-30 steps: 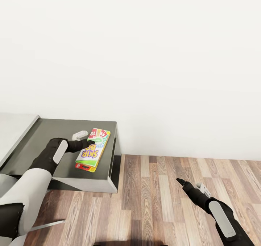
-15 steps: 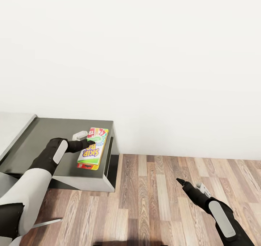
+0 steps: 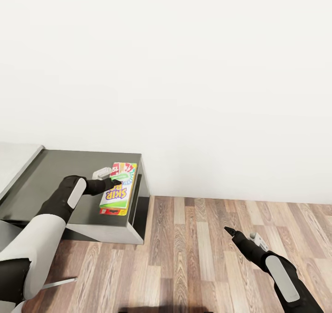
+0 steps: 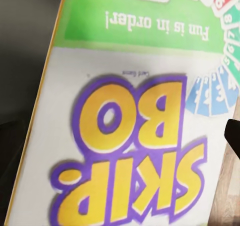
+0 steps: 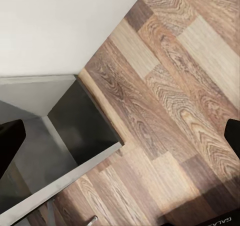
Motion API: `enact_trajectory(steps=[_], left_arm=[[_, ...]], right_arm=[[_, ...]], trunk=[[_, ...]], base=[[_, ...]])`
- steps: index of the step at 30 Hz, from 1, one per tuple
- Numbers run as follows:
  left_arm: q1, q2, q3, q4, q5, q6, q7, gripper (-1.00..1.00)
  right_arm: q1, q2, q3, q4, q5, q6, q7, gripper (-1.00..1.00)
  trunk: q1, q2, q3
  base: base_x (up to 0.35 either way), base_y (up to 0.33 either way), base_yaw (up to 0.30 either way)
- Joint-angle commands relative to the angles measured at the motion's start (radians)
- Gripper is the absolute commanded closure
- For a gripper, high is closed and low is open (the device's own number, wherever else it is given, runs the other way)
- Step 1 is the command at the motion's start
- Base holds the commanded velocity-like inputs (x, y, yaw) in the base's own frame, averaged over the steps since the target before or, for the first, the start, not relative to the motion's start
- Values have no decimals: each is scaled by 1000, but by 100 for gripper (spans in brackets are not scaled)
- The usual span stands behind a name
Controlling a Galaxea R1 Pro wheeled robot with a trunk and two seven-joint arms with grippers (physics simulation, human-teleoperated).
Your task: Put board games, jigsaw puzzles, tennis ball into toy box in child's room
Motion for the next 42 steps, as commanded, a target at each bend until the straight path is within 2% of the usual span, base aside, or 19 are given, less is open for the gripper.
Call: enact_trajectory(steps=[1, 42], left_arm=[[-1, 0, 3, -1, -6, 5, -7, -100], [-1, -1, 3, 0, -4, 5, -7, -100]], right_arm=[[0, 0, -2, -1, -2, 6, 2, -100], [0, 0, -2, -1, -3, 6, 2, -100]], trunk=[[1, -2, -1], [1, -2, -1]], base=[[0, -17, 0], [0, -41, 0]])
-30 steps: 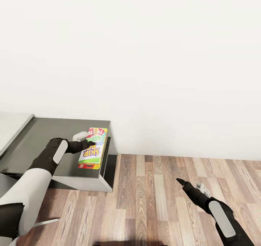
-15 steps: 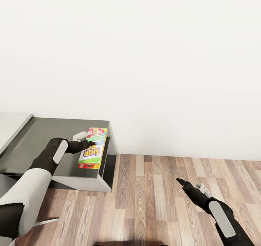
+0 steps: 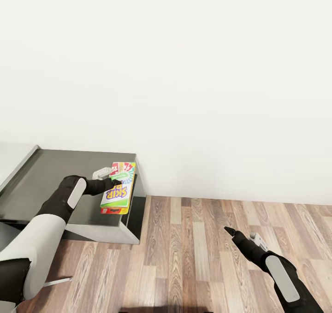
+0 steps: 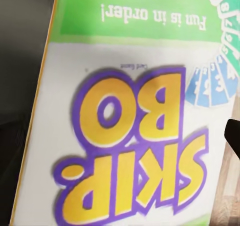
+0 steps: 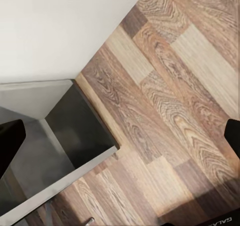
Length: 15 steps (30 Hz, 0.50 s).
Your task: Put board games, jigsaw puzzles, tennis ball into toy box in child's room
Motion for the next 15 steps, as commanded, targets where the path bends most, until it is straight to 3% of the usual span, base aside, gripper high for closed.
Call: enact_trajectory(steps=[1, 15], left_arm=[[-1, 0, 3, 0, -6, 5, -7, -100], [-1, 0, 3, -1, -6, 5, -7, -100]], right_arm=[[-1, 0, -2, 0, -2, 6, 2, -100], [-1, 0, -2, -2, 0, 5, 2, -100]], trunk=[[1, -2, -1], [1, -2, -1]], base=[[0, -46, 0], [0, -32, 0]])
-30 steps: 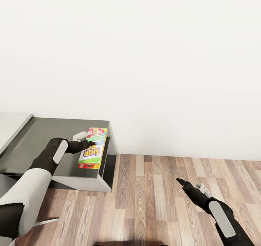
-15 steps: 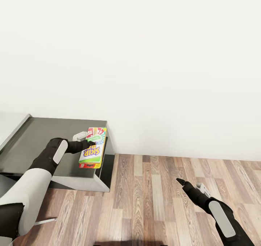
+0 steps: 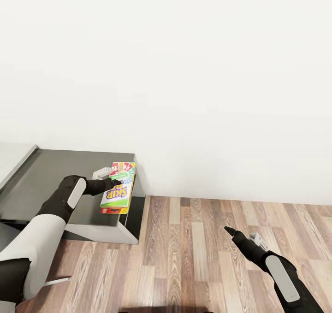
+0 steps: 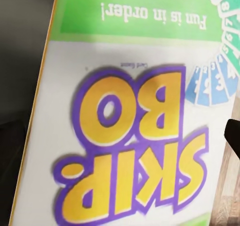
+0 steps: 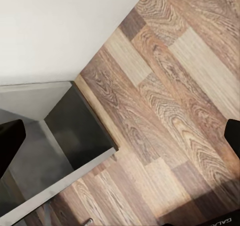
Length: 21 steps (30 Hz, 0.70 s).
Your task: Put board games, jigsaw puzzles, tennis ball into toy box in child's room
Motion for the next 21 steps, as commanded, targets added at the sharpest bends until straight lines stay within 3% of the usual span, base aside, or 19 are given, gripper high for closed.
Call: enact_trajectory(steps=[1, 21], left_arm=[[-1, 0, 3, 0, -6, 5, -7, -100], [-1, 0, 3, 0, -6, 5, -7, -100]], right_arm=[[0, 0, -2, -1, -1, 6, 2, -100], [0, 0, -4, -1, -10, 9, 3, -100]], trunk=[[1, -2, -1], [1, -2, -1]], base=[[0, -2, 0], [0, 0, 0]])
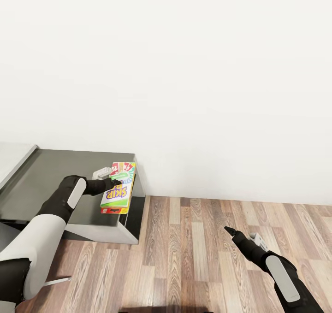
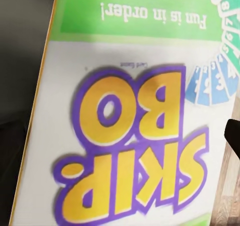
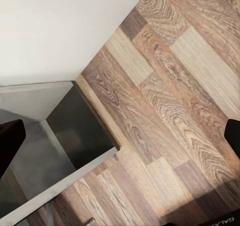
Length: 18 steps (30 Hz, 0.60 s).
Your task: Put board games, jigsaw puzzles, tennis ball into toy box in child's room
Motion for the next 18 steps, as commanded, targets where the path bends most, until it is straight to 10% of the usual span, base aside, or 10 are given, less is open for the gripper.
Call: enact_trajectory(steps=[1, 18], left_arm=[[-1, 0, 3, 0, -6, 5, -7, -100], [-1, 0, 3, -1, -5, 5, -7, -100]], right_arm=[[0, 0, -2, -1, -1, 6, 1, -100], [0, 0, -2, -1, -1, 6, 1, -100]], trunk=[[1, -2, -1], [1, -2, -1]], base=[[0, 0, 0], [0, -25, 0]])
